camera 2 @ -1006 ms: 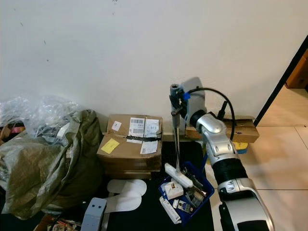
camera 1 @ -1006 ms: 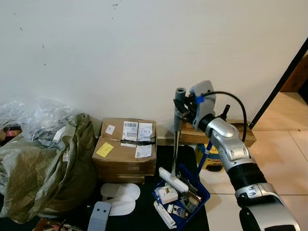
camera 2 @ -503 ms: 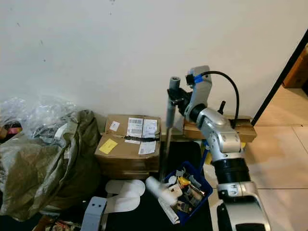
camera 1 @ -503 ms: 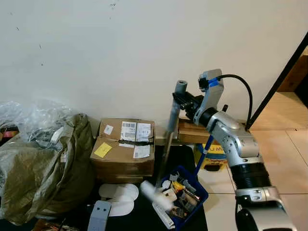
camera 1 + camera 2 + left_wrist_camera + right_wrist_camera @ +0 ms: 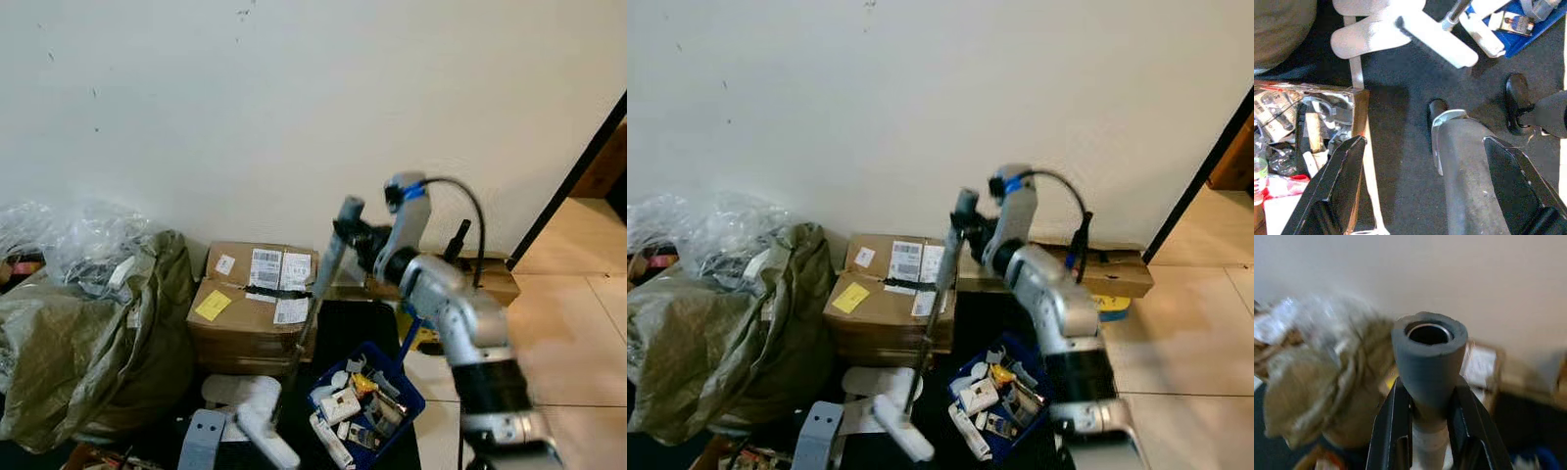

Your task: Sweep floor

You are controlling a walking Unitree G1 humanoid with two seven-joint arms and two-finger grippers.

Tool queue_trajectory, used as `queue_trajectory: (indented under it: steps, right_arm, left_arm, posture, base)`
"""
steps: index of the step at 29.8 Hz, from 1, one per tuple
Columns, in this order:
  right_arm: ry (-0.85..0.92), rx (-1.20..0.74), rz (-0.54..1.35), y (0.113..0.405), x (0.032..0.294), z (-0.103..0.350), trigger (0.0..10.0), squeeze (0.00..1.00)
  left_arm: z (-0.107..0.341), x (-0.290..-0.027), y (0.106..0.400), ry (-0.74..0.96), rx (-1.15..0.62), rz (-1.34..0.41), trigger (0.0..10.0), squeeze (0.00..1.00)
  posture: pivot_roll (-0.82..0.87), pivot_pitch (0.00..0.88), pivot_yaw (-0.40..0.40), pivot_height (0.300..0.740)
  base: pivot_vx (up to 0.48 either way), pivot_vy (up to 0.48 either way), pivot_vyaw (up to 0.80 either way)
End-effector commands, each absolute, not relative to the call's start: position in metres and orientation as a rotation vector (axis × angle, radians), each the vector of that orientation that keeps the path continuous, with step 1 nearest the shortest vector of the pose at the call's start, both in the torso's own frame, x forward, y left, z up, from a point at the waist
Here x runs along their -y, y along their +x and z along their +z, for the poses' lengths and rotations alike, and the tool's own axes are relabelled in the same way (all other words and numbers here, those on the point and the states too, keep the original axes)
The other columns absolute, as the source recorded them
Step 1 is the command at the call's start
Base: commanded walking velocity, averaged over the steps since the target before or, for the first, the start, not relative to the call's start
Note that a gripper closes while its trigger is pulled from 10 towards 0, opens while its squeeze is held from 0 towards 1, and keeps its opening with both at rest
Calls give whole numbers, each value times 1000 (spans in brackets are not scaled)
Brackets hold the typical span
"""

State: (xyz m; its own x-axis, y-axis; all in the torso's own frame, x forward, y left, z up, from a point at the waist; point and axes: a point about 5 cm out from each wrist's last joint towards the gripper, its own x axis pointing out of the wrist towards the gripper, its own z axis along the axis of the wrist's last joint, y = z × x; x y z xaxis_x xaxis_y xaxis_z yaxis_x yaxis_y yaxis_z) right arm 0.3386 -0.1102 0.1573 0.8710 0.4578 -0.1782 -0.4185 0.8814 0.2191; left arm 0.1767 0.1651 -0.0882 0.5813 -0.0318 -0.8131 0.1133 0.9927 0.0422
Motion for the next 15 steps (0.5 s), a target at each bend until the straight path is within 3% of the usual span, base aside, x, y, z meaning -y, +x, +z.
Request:
queue_trajectory:
  steps: [1, 10, 15]
  right_arm:
    - [183, -217, 472, 339, 105, 161, 10000, 0]
    - [217, -282, 333, 334, 96, 117, 10000, 0]
    - [133, -245, 256, 335, 108, 103, 10000, 0]
  left_arm:
    - [-92, -165, 168, 88, -980, -86, 10000, 0]
    - [-93, -165, 168, 89, -983, -88, 10000, 0]
    - [-93, -165, 168, 88, -982, -84, 10000, 0]
  posture:
    - [-48, 101, -4, 740]
    - [-45, 110, -1, 740]
    - [-47, 112, -1, 740]
  base:
    - [0, 0, 0]
    - [0, 0, 0]
    - [0, 0, 0]
